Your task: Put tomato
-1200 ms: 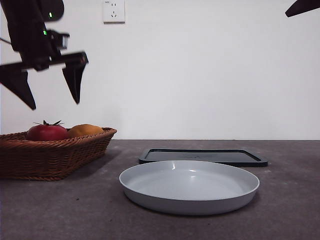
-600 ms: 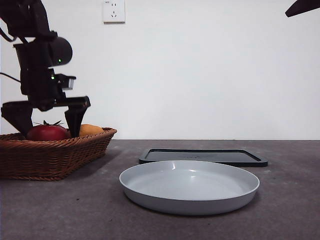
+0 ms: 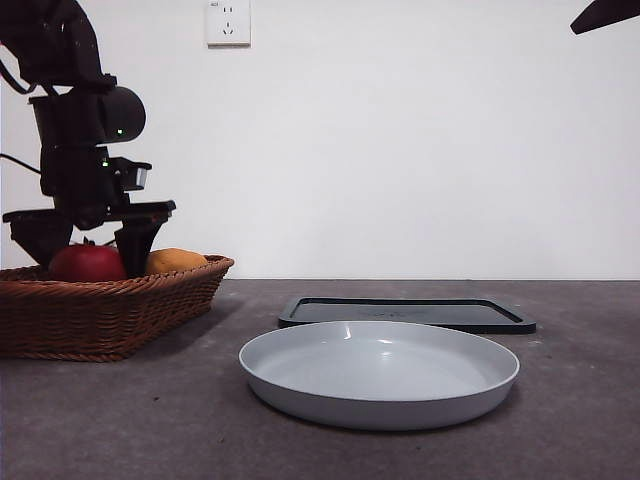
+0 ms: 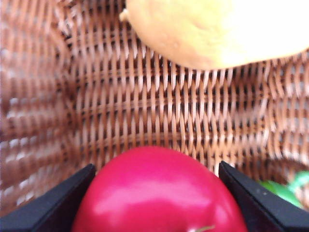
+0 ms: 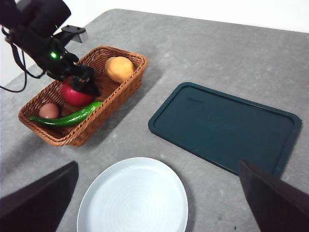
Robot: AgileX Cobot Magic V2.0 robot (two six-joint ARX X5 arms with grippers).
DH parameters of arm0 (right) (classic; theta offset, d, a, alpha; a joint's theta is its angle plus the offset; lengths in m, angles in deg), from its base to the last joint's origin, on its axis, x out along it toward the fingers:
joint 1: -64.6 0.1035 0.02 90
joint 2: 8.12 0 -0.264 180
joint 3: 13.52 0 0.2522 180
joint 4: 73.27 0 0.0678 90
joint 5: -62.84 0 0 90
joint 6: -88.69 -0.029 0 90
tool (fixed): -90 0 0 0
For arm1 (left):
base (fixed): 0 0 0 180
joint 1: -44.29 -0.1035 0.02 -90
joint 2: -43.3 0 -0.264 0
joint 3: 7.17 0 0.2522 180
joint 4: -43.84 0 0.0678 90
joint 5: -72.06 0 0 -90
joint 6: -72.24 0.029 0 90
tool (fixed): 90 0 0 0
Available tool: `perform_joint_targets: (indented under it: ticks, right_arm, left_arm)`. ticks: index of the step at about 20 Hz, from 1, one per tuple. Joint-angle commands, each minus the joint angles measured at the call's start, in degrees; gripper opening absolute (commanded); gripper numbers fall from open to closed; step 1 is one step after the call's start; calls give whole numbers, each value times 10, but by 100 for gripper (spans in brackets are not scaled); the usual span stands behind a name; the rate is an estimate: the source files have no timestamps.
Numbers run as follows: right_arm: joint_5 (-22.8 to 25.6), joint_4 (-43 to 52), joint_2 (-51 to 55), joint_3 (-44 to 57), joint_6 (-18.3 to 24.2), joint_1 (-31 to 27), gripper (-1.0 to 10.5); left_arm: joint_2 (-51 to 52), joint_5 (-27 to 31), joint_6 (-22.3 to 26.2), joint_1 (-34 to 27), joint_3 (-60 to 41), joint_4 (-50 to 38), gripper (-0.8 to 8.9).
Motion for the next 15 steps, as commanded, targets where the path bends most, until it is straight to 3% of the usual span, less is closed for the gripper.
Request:
perform_joint_targets:
  ticks: [1, 7, 11, 15]
  right_arm:
    - [0, 6, -3, -11, 3, 2, 698]
    - [0, 6, -3, -11, 3, 2, 698]
    - [0, 6, -3, -11, 3, 2, 698]
    - [0, 6, -3, -11, 3, 2, 698]
  left_arm:
    - [-9, 2, 2, 0, 53, 39, 308]
    - [1, -1, -36, 40, 188, 249, 307]
    - [34, -1, -30, 120, 194, 287, 307]
    - [40, -1, -21, 213, 193, 266, 307]
